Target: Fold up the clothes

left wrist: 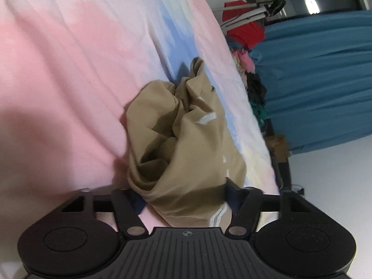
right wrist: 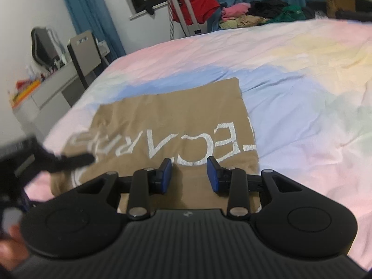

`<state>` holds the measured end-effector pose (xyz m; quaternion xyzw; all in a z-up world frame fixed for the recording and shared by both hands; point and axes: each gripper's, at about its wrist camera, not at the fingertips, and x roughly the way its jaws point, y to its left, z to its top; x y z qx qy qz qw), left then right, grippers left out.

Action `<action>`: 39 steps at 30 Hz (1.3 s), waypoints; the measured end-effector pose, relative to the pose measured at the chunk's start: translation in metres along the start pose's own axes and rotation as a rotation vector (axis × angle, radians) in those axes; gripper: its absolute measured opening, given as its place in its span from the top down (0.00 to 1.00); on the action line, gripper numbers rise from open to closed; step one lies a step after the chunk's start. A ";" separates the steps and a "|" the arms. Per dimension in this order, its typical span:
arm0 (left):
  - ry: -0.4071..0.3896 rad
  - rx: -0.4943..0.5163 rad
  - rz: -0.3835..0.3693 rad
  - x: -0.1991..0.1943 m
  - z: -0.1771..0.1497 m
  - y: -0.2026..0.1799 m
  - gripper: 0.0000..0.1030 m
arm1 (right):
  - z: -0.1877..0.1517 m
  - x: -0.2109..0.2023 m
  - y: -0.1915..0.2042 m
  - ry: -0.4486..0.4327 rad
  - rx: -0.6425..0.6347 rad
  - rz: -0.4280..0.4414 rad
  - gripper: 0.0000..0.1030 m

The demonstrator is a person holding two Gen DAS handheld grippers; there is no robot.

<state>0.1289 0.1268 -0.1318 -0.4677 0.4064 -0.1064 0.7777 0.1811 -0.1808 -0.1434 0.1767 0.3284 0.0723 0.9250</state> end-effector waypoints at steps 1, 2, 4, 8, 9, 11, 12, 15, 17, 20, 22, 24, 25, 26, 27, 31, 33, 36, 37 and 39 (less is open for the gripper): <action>-0.004 0.008 -0.001 -0.001 0.000 -0.001 0.53 | 0.003 -0.004 -0.002 -0.001 0.031 0.021 0.61; -0.007 0.019 -0.001 -0.002 -0.001 -0.003 0.55 | 0.007 -0.010 -0.004 -0.004 0.067 0.053 0.59; -0.019 0.044 -0.010 -0.005 -0.003 -0.008 0.60 | 0.013 -0.023 -0.009 -0.021 0.149 0.137 0.45; -0.038 0.053 -0.044 -0.008 -0.004 -0.015 0.64 | 0.015 -0.042 -0.022 -0.020 0.388 0.363 0.10; -0.041 0.048 -0.050 -0.007 -0.003 -0.015 0.65 | 0.012 -0.041 -0.024 0.006 0.449 0.418 0.10; -0.042 0.042 -0.053 -0.006 -0.002 -0.017 0.65 | 0.001 -0.030 -0.026 0.092 0.563 0.517 0.10; -0.042 0.043 -0.050 -0.006 -0.003 -0.018 0.65 | -0.007 -0.021 -0.025 0.147 0.606 0.551 0.10; -0.034 0.047 -0.042 -0.004 0.001 -0.022 0.64 | -0.033 0.010 -0.029 0.273 0.752 0.579 0.10; -0.022 0.052 -0.042 -0.005 0.004 -0.023 0.64 | -0.047 0.022 -0.039 0.296 0.858 0.529 0.10; -0.006 0.038 -0.056 -0.009 0.007 -0.021 0.63 | -0.059 0.029 -0.055 0.265 0.973 0.506 0.12; 0.003 0.035 -0.065 -0.007 0.008 -0.014 0.61 | -0.059 0.028 -0.062 0.233 1.018 0.514 0.12; 0.014 0.039 -0.070 -0.006 0.011 -0.015 0.60 | -0.055 0.024 -0.067 0.185 1.020 0.495 0.13; 0.021 0.043 -0.075 -0.005 0.011 -0.017 0.57 | -0.054 0.022 -0.070 0.160 1.022 0.486 0.16; 0.026 0.046 -0.074 -0.004 0.011 -0.017 0.55 | -0.052 0.021 -0.073 0.154 1.017 0.467 0.26; 0.031 0.050 -0.073 -0.003 0.011 -0.018 0.52 | -0.052 0.022 -0.074 0.157 1.008 0.450 0.35; 0.051 0.057 -0.046 -0.001 0.007 -0.019 0.34 | -0.047 0.021 -0.070 0.141 0.913 0.418 0.57; 0.066 0.040 -0.067 0.002 0.005 -0.018 0.25 | -0.039 0.015 -0.066 0.106 0.858 0.429 0.67; 0.072 -0.012 -0.139 0.009 0.003 -0.015 0.16 | -0.029 0.007 -0.064 0.051 0.824 0.465 0.71; 0.074 -0.044 -0.168 0.011 0.004 -0.012 0.14 | -0.025 0.004 -0.064 0.033 0.817 0.476 0.71; 0.082 -0.104 -0.222 0.016 0.005 -0.006 0.11 | -0.021 -0.002 -0.064 0.002 0.818 0.502 0.73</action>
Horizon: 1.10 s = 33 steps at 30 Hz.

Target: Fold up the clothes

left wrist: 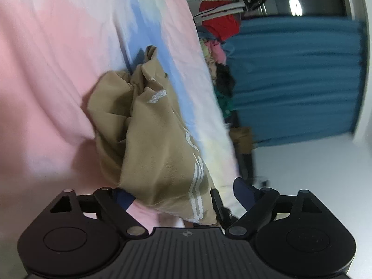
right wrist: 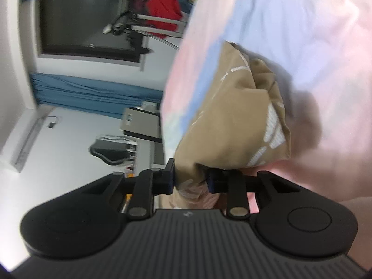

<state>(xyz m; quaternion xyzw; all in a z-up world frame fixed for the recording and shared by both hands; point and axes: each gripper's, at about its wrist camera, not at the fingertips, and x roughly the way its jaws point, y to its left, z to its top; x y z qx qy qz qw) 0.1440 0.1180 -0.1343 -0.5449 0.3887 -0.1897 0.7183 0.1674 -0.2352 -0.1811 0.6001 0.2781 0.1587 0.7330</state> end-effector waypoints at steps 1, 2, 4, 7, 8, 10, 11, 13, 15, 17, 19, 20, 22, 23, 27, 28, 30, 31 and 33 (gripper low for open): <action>0.004 -0.023 -0.024 0.002 0.001 0.003 0.10 | 0.001 -0.002 0.002 -0.007 -0.002 0.015 0.73; 0.014 -0.035 -0.035 0.004 0.002 0.005 0.09 | 0.003 -0.002 0.004 -0.013 -0.003 0.026 0.74; 0.038 -0.052 -0.052 0.009 0.002 0.008 0.08 | 0.006 -0.004 0.010 -0.021 -0.013 0.038 0.74; 0.105 -0.080 -0.048 0.022 -0.001 0.013 0.09 | 0.009 -0.007 0.019 -0.036 -0.030 0.045 0.75; 0.119 -0.079 -0.049 0.024 -0.004 0.014 0.09 | 0.009 -0.008 0.022 -0.041 -0.036 0.045 0.75; 0.137 -0.071 -0.055 0.028 -0.008 0.013 0.09 | 0.009 -0.014 0.027 -0.053 -0.050 0.043 0.75; 0.127 -0.064 -0.057 0.029 -0.009 0.013 0.09 | 0.008 -0.018 0.029 -0.059 -0.057 0.040 0.75; 0.081 -0.051 -0.052 0.026 -0.010 0.012 0.10 | 0.006 -0.026 0.034 -0.070 -0.069 0.027 0.75; 0.014 -0.051 -0.050 0.018 -0.005 0.013 0.11 | 0.003 -0.035 0.038 -0.085 -0.081 0.017 0.75; -0.020 -0.080 -0.074 0.011 -0.001 0.019 0.18 | -0.002 -0.049 0.041 -0.102 -0.086 0.008 0.75; -0.037 -0.100 -0.083 0.003 -0.002 0.021 0.35 | -0.007 -0.064 0.042 -0.126 -0.086 -0.003 0.75; -0.032 -0.095 -0.084 0.001 -0.003 0.019 0.39 | -0.009 -0.071 0.043 -0.138 -0.086 -0.008 0.75; -0.016 -0.071 -0.085 -0.001 -0.006 0.013 0.53 | -0.012 -0.085 0.044 -0.153 -0.077 -0.017 0.75; -0.010 -0.045 -0.084 0.000 -0.008 0.006 0.56 | -0.014 -0.092 0.044 -0.159 -0.072 -0.021 0.75; 0.044 0.045 -0.048 0.009 -0.010 -0.026 0.67 | -0.001 -0.112 0.051 -0.179 -0.047 -0.044 0.75; 0.058 0.063 -0.038 0.013 -0.006 -0.035 0.68 | 0.006 -0.115 0.052 -0.183 -0.030 -0.044 0.75; 0.076 0.098 -0.006 0.026 0.002 -0.057 0.70 | 0.026 -0.119 0.056 -0.193 0.001 -0.050 0.75; 0.084 0.114 0.014 0.038 0.007 -0.070 0.72 | 0.039 -0.121 0.061 -0.203 0.009 -0.054 0.75; 0.100 0.155 0.041 0.076 0.022 -0.108 0.73 | 0.070 -0.125 0.071 -0.229 0.013 -0.063 0.75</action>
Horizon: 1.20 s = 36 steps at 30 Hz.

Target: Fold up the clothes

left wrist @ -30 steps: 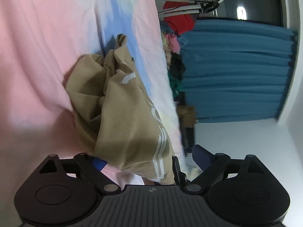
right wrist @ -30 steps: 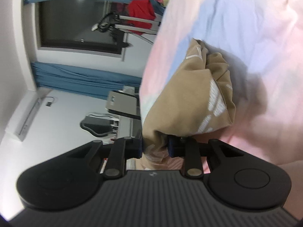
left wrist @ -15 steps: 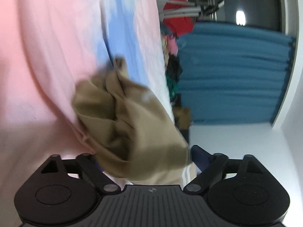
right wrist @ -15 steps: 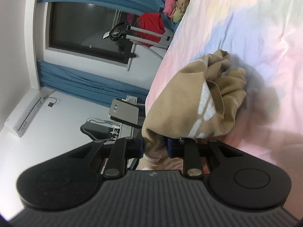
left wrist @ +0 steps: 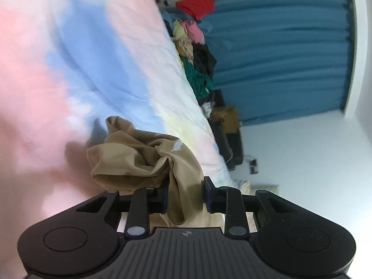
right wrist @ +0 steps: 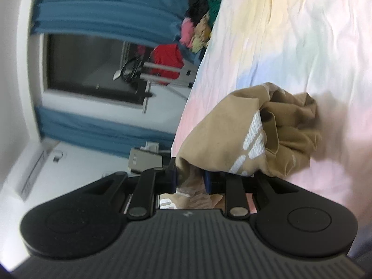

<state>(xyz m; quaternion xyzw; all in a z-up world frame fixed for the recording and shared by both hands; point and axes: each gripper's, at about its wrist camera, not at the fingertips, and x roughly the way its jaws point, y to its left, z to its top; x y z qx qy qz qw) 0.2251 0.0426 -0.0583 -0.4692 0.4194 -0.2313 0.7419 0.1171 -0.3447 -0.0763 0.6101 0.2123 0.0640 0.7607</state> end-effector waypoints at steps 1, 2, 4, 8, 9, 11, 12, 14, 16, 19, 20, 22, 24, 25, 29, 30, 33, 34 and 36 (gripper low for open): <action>0.007 0.022 0.002 0.018 0.015 -0.017 0.74 | 0.015 0.001 0.006 -0.013 0.002 -0.005 0.75; 0.015 0.046 -0.003 0.037 0.031 -0.033 0.74 | 0.030 0.003 0.011 -0.026 0.004 -0.009 0.75; 0.019 0.089 -0.016 0.078 0.046 -0.069 0.75 | 0.065 0.006 0.028 -0.073 -0.034 -0.015 0.75; 0.020 0.167 -0.056 0.163 0.091 -0.135 0.76 | 0.146 0.020 0.068 -0.189 -0.154 -0.035 0.75; 0.017 0.183 -0.073 0.184 0.103 -0.147 0.76 | 0.165 0.025 0.077 -0.218 -0.189 -0.040 0.75; 0.011 0.217 -0.108 0.227 0.120 -0.169 0.76 | 0.198 0.034 0.090 -0.278 -0.264 -0.049 0.75; 0.012 0.230 -0.124 0.248 0.125 -0.180 0.76 | 0.212 0.040 0.093 -0.306 -0.296 -0.055 0.75; 0.022 0.238 -0.136 0.288 0.134 -0.191 0.76 | 0.236 0.053 0.093 -0.354 -0.368 -0.077 0.75; 0.039 0.263 -0.128 0.324 0.139 -0.188 0.76 | 0.252 0.065 0.080 -0.387 -0.414 -0.105 0.75; 0.067 0.307 -0.089 0.365 0.136 -0.172 0.76 | 0.266 0.087 0.040 -0.398 -0.427 -0.155 0.75; 0.082 0.316 -0.071 0.376 0.134 -0.162 0.76 | 0.265 0.093 0.024 -0.388 -0.415 -0.175 0.75; 0.118 0.328 -0.027 0.386 0.129 -0.127 0.76 | 0.261 0.104 -0.010 -0.353 -0.378 -0.219 0.75; 0.162 0.339 0.023 0.391 0.122 -0.091 0.76 | 0.253 0.112 -0.042 -0.319 -0.336 -0.257 0.75; 0.184 0.340 0.037 0.389 0.122 -0.074 0.76 | 0.245 0.114 -0.055 -0.302 -0.310 -0.271 0.75; 0.229 0.313 0.038 0.374 0.120 -0.009 0.76 | 0.201 0.110 -0.087 -0.244 -0.271 -0.287 0.75; 0.234 0.300 0.039 0.370 0.120 0.005 0.76 | 0.187 0.109 -0.091 -0.233 -0.272 -0.297 0.75; 0.239 0.339 0.073 0.367 0.116 0.028 0.76 | 0.159 0.110 -0.112 -0.194 -0.221 -0.348 0.75; 0.240 0.355 0.085 0.366 0.115 0.036 0.74 | 0.152 0.112 -0.119 -0.180 -0.212 -0.375 0.75; 0.244 0.397 0.101 0.364 0.112 0.045 0.69 | 0.138 0.114 -0.130 -0.163 -0.203 -0.421 0.72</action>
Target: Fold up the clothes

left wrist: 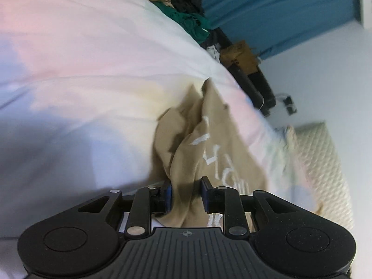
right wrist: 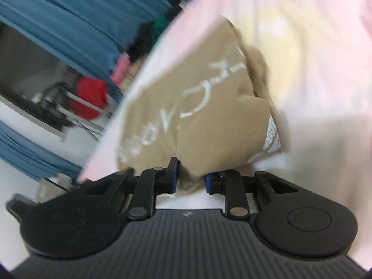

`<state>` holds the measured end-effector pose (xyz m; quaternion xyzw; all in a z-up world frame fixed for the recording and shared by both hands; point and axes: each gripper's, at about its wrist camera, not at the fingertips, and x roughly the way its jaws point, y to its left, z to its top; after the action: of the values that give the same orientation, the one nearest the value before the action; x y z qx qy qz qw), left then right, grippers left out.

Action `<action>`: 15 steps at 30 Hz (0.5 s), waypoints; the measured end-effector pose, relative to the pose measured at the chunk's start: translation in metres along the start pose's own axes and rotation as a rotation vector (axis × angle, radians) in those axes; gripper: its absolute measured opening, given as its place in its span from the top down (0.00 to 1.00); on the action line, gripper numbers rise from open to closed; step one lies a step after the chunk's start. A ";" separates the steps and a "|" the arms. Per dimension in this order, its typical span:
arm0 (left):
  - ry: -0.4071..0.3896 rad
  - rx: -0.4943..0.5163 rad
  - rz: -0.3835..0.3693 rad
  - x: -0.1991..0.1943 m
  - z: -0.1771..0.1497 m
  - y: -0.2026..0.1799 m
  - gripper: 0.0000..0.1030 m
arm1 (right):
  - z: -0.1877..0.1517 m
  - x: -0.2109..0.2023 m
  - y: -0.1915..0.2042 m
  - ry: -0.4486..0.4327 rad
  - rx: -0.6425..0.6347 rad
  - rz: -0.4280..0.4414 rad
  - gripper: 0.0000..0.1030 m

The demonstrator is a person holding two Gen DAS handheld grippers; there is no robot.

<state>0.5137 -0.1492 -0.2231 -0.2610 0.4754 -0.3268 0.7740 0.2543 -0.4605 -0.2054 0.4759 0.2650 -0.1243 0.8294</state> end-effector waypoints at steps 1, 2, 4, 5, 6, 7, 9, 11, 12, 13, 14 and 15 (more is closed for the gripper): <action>0.002 0.039 0.016 -0.003 -0.001 -0.004 0.66 | -0.003 -0.001 -0.003 0.005 0.018 -0.007 0.72; 0.004 0.080 0.034 -0.008 -0.002 -0.009 0.63 | -0.002 -0.003 -0.003 0.019 0.049 -0.013 0.72; 0.005 0.162 0.077 -0.018 -0.003 -0.021 0.50 | 0.003 -0.012 0.002 0.046 0.087 -0.040 0.72; 0.003 0.202 0.103 -0.024 -0.003 -0.030 0.46 | 0.008 -0.022 0.008 0.047 0.088 -0.059 0.72; 0.002 0.238 0.119 -0.033 -0.004 -0.038 0.41 | 0.012 -0.033 0.015 0.040 0.073 -0.082 0.72; -0.002 0.268 0.132 -0.046 -0.006 -0.049 0.36 | 0.014 -0.044 0.021 0.031 0.054 -0.105 0.72; -0.019 0.323 0.153 -0.070 -0.010 -0.074 0.30 | 0.017 -0.070 0.037 0.010 0.003 -0.127 0.72; -0.052 0.386 0.164 -0.094 -0.016 -0.097 0.24 | 0.015 -0.102 0.050 -0.025 -0.060 -0.122 0.72; -0.070 0.420 0.169 -0.109 -0.020 -0.108 0.20 | 0.015 -0.118 0.059 -0.047 -0.097 -0.117 0.71; -0.087 0.453 0.176 -0.123 -0.025 -0.120 0.18 | 0.014 -0.133 0.069 -0.072 -0.138 -0.114 0.71; -0.104 0.485 0.182 -0.136 -0.030 -0.133 0.16 | 0.014 -0.147 0.079 -0.098 -0.179 -0.112 0.63; -0.121 0.516 0.187 -0.149 -0.035 -0.142 0.11 | 0.012 -0.163 0.088 -0.127 -0.223 -0.105 0.42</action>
<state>0.3955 -0.1322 -0.0522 -0.0294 0.3515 -0.3478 0.8687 0.1633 -0.4326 -0.0461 0.3572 0.2489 -0.1672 0.8846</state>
